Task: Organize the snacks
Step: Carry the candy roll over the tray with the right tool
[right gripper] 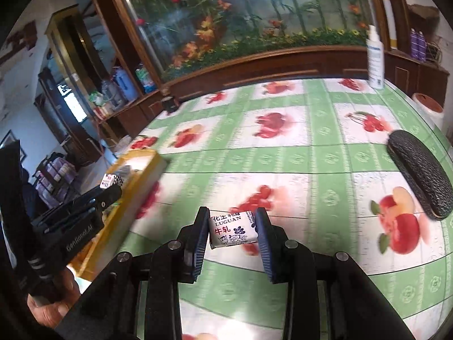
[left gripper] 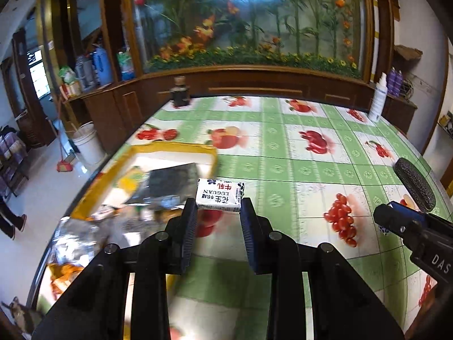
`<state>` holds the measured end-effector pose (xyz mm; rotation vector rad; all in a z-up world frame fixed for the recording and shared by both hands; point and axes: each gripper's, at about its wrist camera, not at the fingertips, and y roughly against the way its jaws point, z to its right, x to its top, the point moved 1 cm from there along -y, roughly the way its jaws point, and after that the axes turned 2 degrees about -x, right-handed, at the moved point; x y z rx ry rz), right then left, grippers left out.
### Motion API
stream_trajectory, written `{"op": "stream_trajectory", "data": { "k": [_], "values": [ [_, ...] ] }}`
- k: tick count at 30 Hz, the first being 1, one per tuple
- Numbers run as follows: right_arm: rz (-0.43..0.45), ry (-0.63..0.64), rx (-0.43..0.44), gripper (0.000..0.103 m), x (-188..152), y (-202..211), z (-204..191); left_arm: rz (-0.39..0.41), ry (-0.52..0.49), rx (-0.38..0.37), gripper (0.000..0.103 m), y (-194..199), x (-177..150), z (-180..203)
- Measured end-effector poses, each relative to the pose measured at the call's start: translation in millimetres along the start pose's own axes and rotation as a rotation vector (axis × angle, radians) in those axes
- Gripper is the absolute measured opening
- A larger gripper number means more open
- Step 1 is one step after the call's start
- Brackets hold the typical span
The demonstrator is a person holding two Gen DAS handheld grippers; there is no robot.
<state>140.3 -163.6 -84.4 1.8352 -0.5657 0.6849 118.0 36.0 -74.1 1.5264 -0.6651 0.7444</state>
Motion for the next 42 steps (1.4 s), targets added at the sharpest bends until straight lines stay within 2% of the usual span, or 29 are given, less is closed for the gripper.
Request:
{"op": "stream_trajectory", "data": {
  "k": [9, 18, 26, 36, 42],
  "values": [
    [0.004, 0.116, 0.11, 0.033, 0, -3, -90, 0.067, 0.08, 0.117, 0.028, 39, -7, -74],
    [0.0, 0.198, 0.166, 0.033, 3, -12, -153, 0.097, 0.148, 0.173, 0.029, 49, -14, -122],
    [-0.006, 0.243, 0.195, 0.033, 3, -20, -186, 0.103, 0.185, 0.183, 0.029, 53, -20, -145],
    [-0.002, 0.271, 0.21, 0.033, 6, -25, -205, 0.108, 0.208, 0.192, 0.029, 58, -24, -162],
    [-0.019, 0.265, 0.219, 0.033, 12, -41, -212, 0.082, 0.224, 0.18, 0.029, 48, -27, -168]
  ]
}}
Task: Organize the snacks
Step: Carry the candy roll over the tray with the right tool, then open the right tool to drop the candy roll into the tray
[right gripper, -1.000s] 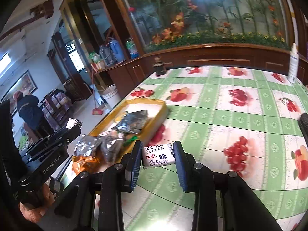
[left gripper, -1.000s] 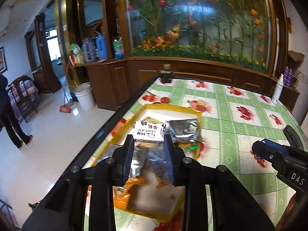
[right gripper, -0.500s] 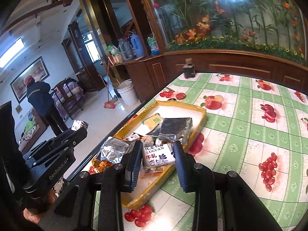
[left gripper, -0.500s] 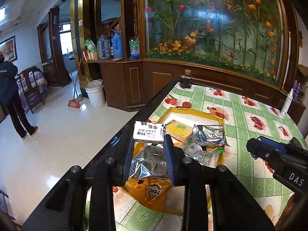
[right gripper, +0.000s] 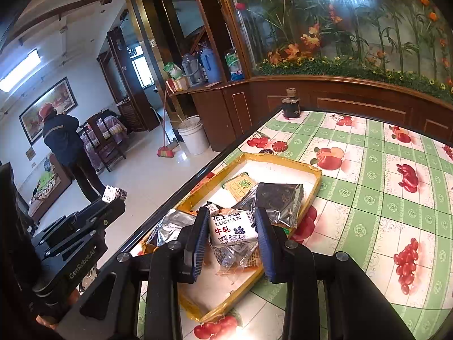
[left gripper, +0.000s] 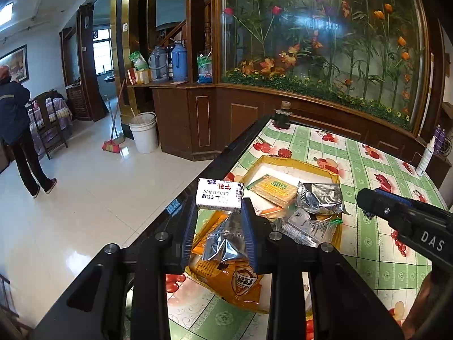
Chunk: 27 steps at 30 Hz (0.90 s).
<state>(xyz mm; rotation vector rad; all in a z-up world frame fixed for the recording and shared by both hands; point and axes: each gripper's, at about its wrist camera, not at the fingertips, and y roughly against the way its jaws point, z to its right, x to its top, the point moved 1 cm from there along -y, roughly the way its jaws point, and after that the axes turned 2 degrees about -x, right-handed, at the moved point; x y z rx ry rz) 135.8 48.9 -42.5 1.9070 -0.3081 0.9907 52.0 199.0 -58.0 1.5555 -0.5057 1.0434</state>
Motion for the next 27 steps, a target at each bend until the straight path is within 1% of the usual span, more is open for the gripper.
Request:
{"op": "stream_trajectory", "data": {
  "k": [6, 11, 13, 19, 27],
  "values": [
    [-0.031, -0.014, 0.004, 0.033, 3, -31, 2, -0.054, 0.004, -0.028, 0.029, -19, -7, 5],
    [-0.058, -0.015, -0.001, 0.033, 3, -55, 4, -0.089, 0.002, -0.038, 0.029, -32, -12, 11],
    [-0.064, -0.027, -0.006, 0.033, 3, -65, 8, -0.096, -0.01, -0.031, 0.029, -36, -14, 15],
    [-0.067, -0.051, -0.022, 0.033, 9, -81, 20, -0.107, -0.031, -0.025, 0.029, -47, -17, 20],
    [-0.07, -0.069, -0.023, 0.033, 14, -95, 29, -0.13, -0.052, -0.027, 0.029, -62, -18, 28]
  ]
}}
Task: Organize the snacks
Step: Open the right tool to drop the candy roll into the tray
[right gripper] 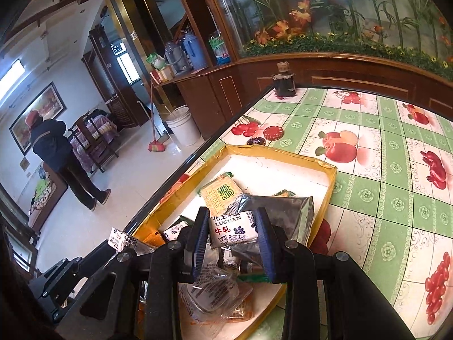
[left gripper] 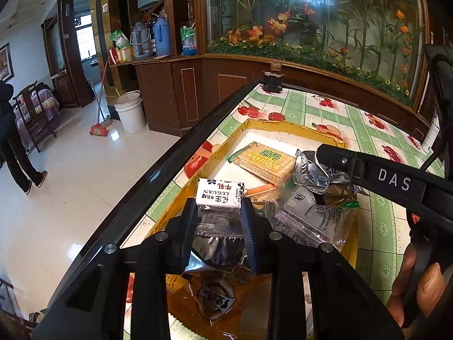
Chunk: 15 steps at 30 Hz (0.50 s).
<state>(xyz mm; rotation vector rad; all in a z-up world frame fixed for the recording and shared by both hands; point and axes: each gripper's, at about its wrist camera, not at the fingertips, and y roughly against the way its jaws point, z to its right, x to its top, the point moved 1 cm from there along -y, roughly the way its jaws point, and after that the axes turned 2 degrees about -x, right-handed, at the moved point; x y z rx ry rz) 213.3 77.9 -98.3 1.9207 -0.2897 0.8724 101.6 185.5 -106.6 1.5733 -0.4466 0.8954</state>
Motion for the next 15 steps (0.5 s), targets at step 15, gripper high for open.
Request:
{"op": "stream_trajectory", "data": {
  "k": [15],
  "values": [
    [-0.006, -0.014, 0.005, 0.034, 7, -18, 9, -0.007, -0.022, 0.017, 0.029, -14, 5, 10]
  ]
}}
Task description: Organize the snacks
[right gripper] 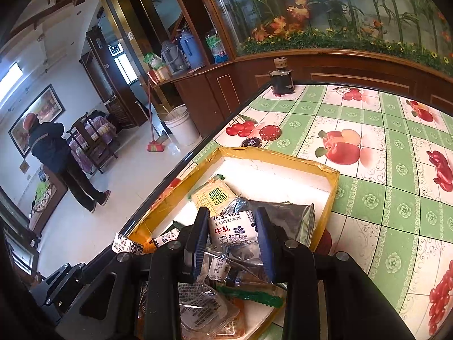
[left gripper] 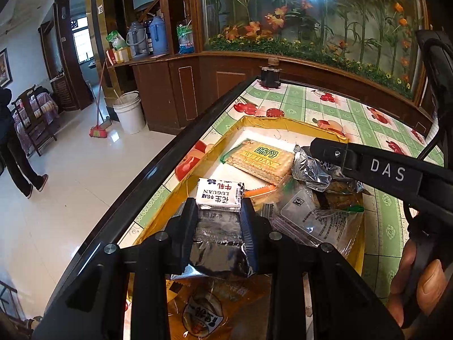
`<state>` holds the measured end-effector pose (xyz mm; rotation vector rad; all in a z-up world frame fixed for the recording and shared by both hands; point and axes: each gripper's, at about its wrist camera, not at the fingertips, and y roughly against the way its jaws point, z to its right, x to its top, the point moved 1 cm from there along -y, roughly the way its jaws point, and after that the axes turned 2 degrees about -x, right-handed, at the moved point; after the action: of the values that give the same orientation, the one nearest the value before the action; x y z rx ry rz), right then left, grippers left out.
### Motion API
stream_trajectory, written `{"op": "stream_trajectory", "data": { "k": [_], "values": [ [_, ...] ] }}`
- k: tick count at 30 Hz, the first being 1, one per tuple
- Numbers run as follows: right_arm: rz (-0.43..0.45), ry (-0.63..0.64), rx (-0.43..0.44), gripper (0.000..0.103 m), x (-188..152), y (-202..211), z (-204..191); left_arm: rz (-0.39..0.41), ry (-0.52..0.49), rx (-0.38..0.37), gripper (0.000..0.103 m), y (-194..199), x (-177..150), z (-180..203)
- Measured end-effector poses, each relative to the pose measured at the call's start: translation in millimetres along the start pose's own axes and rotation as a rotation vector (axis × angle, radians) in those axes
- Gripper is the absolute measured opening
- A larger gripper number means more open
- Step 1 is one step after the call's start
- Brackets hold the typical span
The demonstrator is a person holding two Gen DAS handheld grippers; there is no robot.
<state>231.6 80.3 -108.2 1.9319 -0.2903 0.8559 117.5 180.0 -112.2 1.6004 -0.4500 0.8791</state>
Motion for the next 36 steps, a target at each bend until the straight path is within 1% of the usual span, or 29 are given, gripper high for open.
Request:
{"op": "stream_trajectory", "data": {
  "k": [5, 6, 7, 8, 9, 10, 11, 12, 14, 21, 25, 30, 36],
  "values": [
    [0.003, -0.023, 0.013, 0.038, 2, 1, 3, -0.005, 0.002, 0.001, 0.029, 1, 1, 1],
    [0.005, -0.029, 0.016, 0.042, 3, 1, 3, -0.002, 0.011, 0.007, 0.03, 2, 1, 0],
    [0.008, -0.031, 0.017, 0.045, 3, 3, 4, -0.003, 0.015, 0.016, 0.037, 2, 1, 0],
    [0.015, -0.037, 0.021, 0.054, 3, 5, 5, -0.003, 0.015, 0.027, 0.053, 3, 2, 1],
    [0.021, -0.045, 0.026, 0.064, 4, 7, 6, 0.007, 0.017, 0.038, 0.066, 6, 3, 1],
    [0.028, -0.052, 0.031, 0.068, 5, 10, 6, 0.025, 0.019, 0.049, 0.082, 11, 3, 0],
    [0.034, -0.056, 0.034, 0.072, 6, 14, 6, 0.048, 0.022, 0.054, 0.086, 16, 4, 0],
    [0.042, -0.055, 0.038, 0.075, 7, 18, 6, 0.065, 0.026, 0.053, 0.086, 21, 4, -1],
    [0.052, -0.046, 0.042, 0.077, 9, 25, 3, 0.077, 0.039, 0.04, 0.086, 28, 5, -4],
    [0.071, -0.016, 0.053, 0.077, 0, 60, -1, 0.075, 0.063, -0.009, 0.086, 50, -1, -11],
    [0.066, 0.023, 0.056, 0.078, -16, 83, 1, 0.08, 0.051, -0.024, 0.086, 67, -9, -10],
    [0.054, 0.078, 0.087, 0.084, -42, 105, 5, 0.101, 0.036, -0.042, 0.086, 91, -19, -11],
    [0.028, 0.168, 0.146, 0.089, -73, 131, 4, 0.121, 0.016, -0.029, 0.086, 116, -30, -13]
  ]
}}
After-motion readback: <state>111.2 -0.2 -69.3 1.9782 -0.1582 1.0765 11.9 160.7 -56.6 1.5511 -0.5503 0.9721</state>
